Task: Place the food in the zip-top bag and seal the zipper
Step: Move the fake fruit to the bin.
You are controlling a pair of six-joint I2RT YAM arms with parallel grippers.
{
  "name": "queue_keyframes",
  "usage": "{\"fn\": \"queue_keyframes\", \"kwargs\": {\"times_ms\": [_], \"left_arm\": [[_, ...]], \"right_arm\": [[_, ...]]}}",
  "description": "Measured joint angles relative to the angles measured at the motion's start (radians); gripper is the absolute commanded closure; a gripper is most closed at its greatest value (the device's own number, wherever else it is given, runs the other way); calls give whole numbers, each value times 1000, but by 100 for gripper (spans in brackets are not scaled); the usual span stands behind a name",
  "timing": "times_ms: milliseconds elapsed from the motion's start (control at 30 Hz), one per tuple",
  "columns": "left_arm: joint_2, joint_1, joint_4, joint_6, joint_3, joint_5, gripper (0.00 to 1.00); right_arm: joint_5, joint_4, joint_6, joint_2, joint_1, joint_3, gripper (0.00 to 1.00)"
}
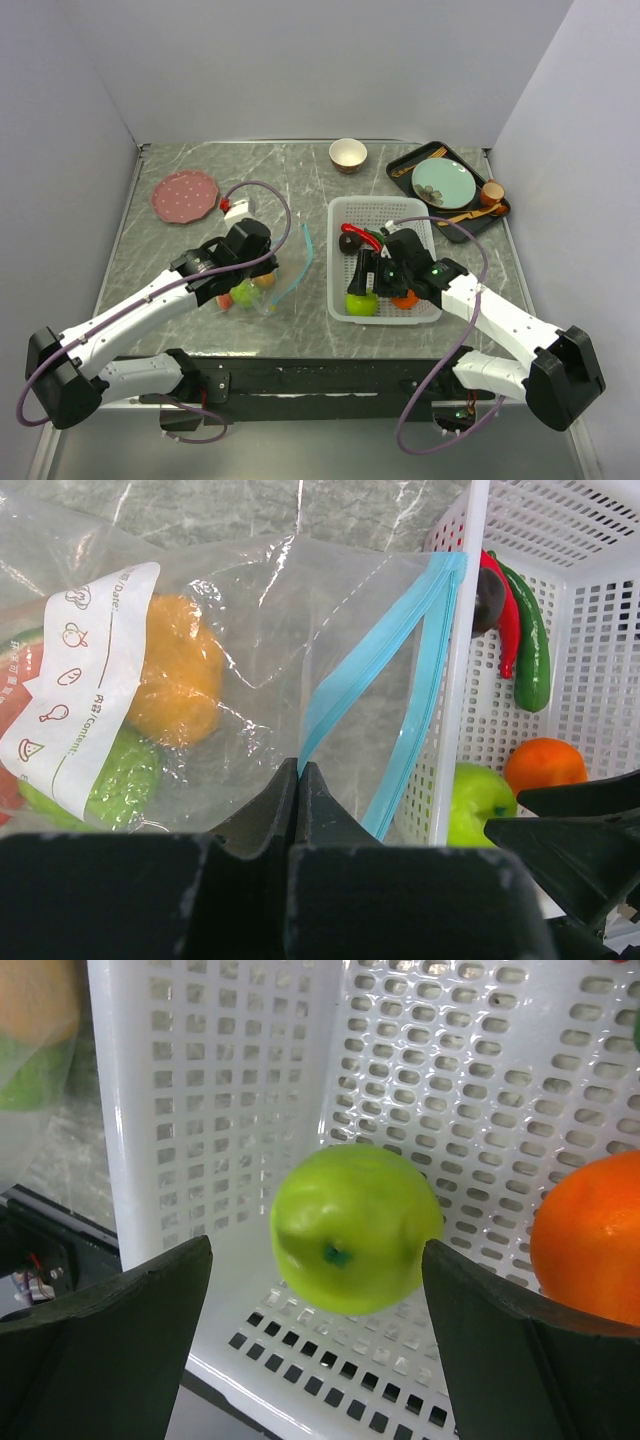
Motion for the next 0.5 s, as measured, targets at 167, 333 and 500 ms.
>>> {"fn": "queue_keyframes", "kwargs": {"times_ms": [167, 333, 500], "left_arm": [[6, 0, 0, 0, 0, 3, 99], [15, 0, 0, 0, 0, 9, 99], [16, 0, 0, 0, 0, 10, 99]], "right_arm": [[1, 5, -2, 38, 5, 0, 11], [23, -19, -19, 109, 14, 2, 12], [38, -30, -34, 146, 27, 33, 23]]}}
